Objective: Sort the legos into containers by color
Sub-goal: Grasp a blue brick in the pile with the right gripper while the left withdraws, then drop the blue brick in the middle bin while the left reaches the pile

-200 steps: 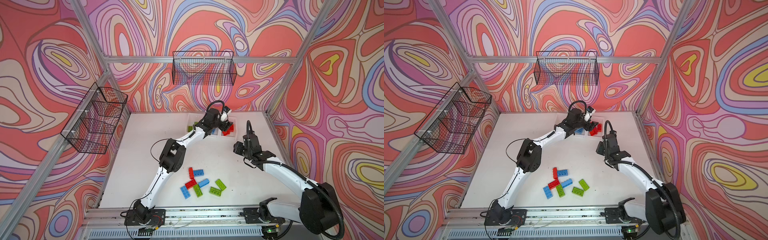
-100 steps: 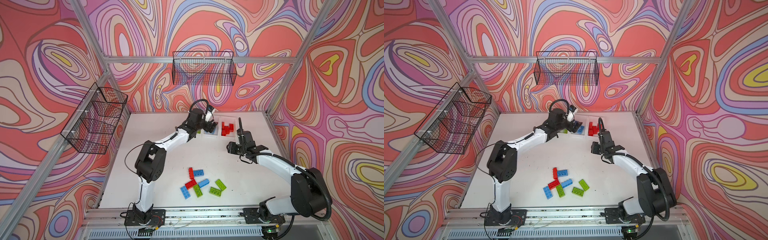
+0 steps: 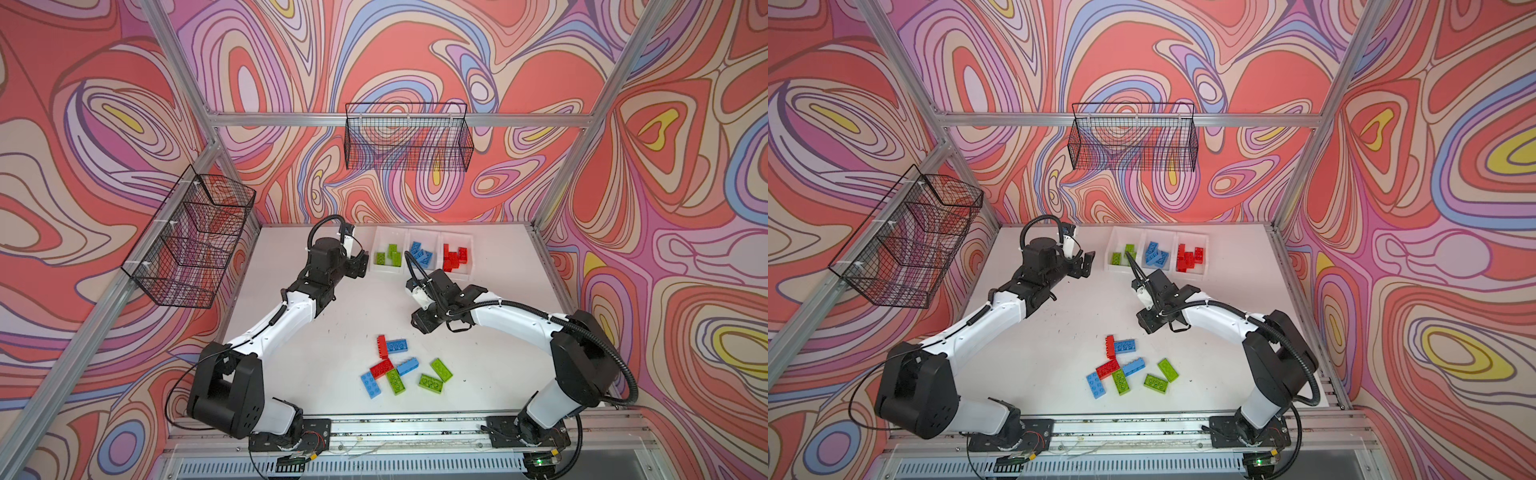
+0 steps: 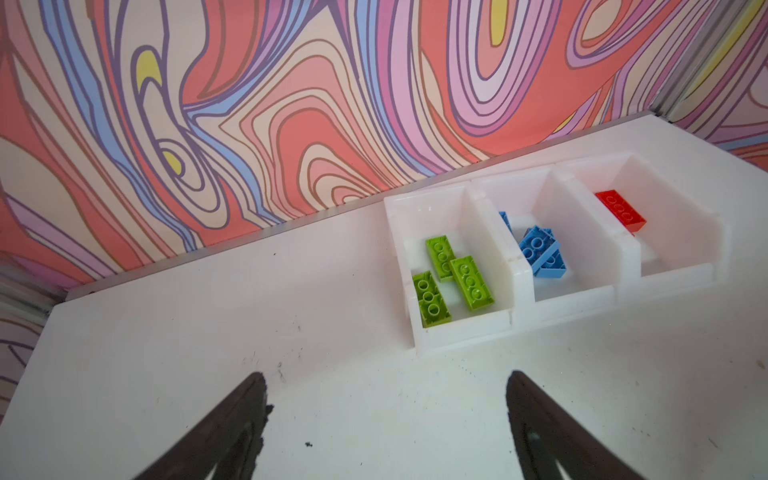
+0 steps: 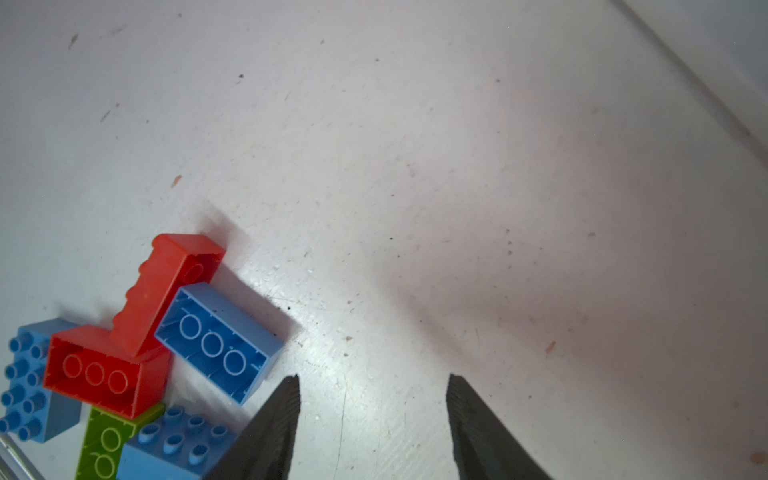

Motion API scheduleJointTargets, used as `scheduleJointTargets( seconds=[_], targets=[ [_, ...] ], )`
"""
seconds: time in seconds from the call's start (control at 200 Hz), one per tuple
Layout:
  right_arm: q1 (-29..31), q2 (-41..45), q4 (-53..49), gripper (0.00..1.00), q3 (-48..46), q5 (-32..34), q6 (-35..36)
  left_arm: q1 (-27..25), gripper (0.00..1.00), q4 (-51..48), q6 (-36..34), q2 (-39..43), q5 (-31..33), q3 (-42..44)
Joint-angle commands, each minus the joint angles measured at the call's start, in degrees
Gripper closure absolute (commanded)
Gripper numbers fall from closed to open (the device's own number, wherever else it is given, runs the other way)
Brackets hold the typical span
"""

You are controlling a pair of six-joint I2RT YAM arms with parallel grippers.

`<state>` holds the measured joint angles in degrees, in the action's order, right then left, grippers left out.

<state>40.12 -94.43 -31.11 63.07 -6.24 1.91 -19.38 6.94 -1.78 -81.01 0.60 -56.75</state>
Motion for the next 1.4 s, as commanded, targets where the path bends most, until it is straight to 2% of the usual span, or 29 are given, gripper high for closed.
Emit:
scheduleJointTargets(
  seconds=[0.0,0.095,0.376,0.901,1.042,1.252,1.392],
  targets=[
    [3.1,-1.4,-3.7,0.40,2.9,1.4,8.2,0.8,0.08,-3.8,1.8,2.9,1.5,1.0],
    [4.3,-2.2,-3.6,0.40,2.9,0.7,12.0,0.8,0.07,-6.9,2.3,4.2,1.8,2.6],
    [6.8,-2.6,-4.0,0.39,2.6,-1.3,19.6,2.3,0.05,-7.5,1.4,9.6,4.1,7.6],
    [11.8,-11.9,-1.8,0.40,6.0,-1.5,23.1,3.5,0.05,-8.9,3.5,10.9,4.1,9.4],
    [11.9,-13.4,-0.5,0.45,6.2,-2.0,23.3,3.9,0.05,-9.2,3.4,11.7,4.2,10.2],
    [11.9,-13.0,0.4,0.58,4.9,-2.3,22.0,4.1,0.05,-9.5,3.3,11.4,3.8,10.3],
    [11.7,-10.7,0.8,0.71,3.5,0.1,19.9,4.1,0.05,-9.3,3.3,10.5,2.9,10.0]
  ],
)
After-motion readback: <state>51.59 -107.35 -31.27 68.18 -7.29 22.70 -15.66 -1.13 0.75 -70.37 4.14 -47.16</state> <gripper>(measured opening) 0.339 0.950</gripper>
